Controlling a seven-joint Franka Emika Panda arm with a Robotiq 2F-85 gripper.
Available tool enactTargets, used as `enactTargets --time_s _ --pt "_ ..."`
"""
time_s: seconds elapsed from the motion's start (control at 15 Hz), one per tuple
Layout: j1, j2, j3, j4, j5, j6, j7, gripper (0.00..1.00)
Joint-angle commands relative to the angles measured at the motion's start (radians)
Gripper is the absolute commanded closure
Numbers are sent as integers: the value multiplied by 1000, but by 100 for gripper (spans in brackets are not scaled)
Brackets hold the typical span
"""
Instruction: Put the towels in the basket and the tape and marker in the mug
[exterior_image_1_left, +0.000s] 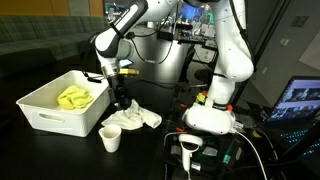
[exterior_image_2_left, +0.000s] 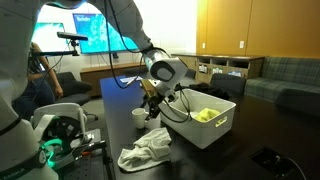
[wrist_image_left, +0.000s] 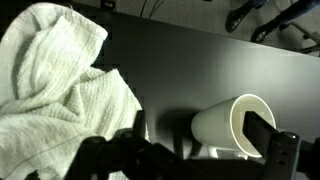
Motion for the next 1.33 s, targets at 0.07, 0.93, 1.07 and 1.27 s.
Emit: enactTargets --time_s 0.07,0.93,1.07,1.27 --pt "-16 -85 -36 -129 86 53 119 0" --pt "-22 -98 -155 -196 167 85 552 0" --pt "-22 -83 -172 -188 168 91 635 0" --pt "-17 -58 -192 -175 167 93 754 0"
